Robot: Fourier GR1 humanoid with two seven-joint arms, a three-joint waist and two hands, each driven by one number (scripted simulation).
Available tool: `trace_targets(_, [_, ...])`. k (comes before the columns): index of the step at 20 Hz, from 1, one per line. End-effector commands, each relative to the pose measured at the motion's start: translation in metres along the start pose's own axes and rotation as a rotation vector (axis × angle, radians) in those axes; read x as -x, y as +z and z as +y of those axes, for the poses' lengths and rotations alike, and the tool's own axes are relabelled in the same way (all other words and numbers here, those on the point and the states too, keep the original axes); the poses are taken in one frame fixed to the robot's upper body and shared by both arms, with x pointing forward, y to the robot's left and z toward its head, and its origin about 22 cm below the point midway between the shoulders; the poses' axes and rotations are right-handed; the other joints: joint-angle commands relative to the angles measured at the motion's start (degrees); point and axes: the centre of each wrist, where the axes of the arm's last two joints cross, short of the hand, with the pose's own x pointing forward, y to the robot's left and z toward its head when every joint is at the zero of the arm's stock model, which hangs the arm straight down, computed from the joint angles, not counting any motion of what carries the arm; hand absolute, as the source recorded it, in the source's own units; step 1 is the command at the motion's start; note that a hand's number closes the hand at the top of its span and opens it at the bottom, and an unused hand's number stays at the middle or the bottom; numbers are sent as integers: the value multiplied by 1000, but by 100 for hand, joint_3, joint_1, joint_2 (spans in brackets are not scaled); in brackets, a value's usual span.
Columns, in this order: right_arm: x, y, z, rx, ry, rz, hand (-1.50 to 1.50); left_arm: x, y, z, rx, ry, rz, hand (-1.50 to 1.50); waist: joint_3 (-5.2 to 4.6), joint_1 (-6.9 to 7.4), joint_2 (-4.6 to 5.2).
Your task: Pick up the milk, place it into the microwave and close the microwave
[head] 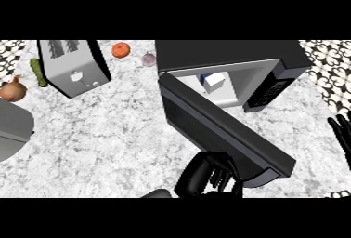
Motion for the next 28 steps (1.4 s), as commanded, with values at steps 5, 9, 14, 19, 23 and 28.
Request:
trace_targets(5, [-29, -28, -1, -187, -52, -33, -150, -22, -35, 14, -114, 10, -76, 150, -9, -344, 72])
trace_targets(9, [-34, -36, 4, -211, -76, -57, -150, -26, -53, 27, -180, 27, -51, 150, -4, -507, 138])
trace_targets(14, [-43, -43, 3, -242, -101, -70, -150, -34, -75, 44, -263, 26, -28, 150, 1, -731, 214])
trace_targets(19, [-50, -44, 4, -265, -132, -69, -150, -45, -89, 63, -385, 129, -55, 150, -36, -885, 272])
trace_targets(23, [-54, -51, 3, -268, -150, -86, -150, -54, -102, 73, -408, 156, -86, 150, -23, -943, 332])
trace_targets(28, [-67, -60, -1, -307, -139, -107, -150, -56, -115, 87, -447, 167, -93, 150, -16, -1093, 381])
